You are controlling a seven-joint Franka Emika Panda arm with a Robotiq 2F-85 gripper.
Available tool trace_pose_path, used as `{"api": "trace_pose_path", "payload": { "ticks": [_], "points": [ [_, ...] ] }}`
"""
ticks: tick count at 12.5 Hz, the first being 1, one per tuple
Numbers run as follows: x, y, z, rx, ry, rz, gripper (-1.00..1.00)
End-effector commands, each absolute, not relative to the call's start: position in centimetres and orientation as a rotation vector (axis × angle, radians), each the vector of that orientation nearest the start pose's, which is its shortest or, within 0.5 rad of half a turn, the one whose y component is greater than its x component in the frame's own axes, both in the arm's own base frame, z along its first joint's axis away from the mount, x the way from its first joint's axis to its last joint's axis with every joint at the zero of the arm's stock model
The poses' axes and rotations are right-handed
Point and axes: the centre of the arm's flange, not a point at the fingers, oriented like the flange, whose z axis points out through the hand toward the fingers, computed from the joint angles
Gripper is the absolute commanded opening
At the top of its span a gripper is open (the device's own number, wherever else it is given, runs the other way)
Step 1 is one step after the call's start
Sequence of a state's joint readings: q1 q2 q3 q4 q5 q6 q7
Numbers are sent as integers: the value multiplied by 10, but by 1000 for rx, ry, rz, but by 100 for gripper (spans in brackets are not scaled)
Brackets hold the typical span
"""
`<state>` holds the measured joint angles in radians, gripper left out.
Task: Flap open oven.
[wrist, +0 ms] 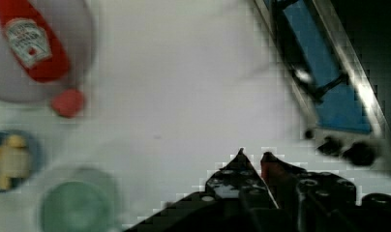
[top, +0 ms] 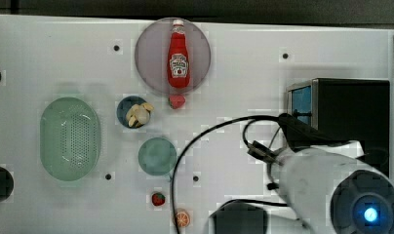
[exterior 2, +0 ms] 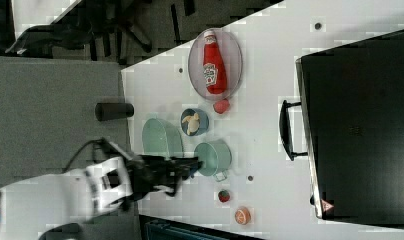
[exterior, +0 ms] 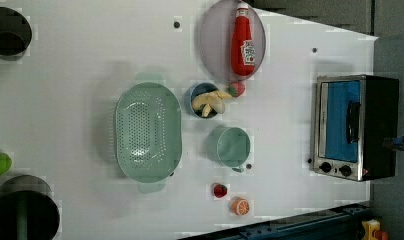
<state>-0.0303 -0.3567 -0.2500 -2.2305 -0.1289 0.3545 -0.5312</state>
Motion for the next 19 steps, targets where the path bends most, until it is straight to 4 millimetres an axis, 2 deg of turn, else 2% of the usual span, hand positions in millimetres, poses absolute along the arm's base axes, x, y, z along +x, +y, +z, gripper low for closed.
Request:
{"api": "trace_pose_path", "payload": {
  "ticks": [1, 5, 9, 11, 15, 19],
  "points": [
    [430, -178, 489, -3190, 400, -99, -65],
    [440, -220, 452, -3208, 382, -123, -65],
    [455, -247, 409, -3264, 253, -156, -65],
    [462, -253, 387, -3292, 153, -156, -65],
    [468, -257, 342, -3303, 147, -63, -65],
    [474, -259, 319, -3324, 132, -70, -65]
  ]
}}
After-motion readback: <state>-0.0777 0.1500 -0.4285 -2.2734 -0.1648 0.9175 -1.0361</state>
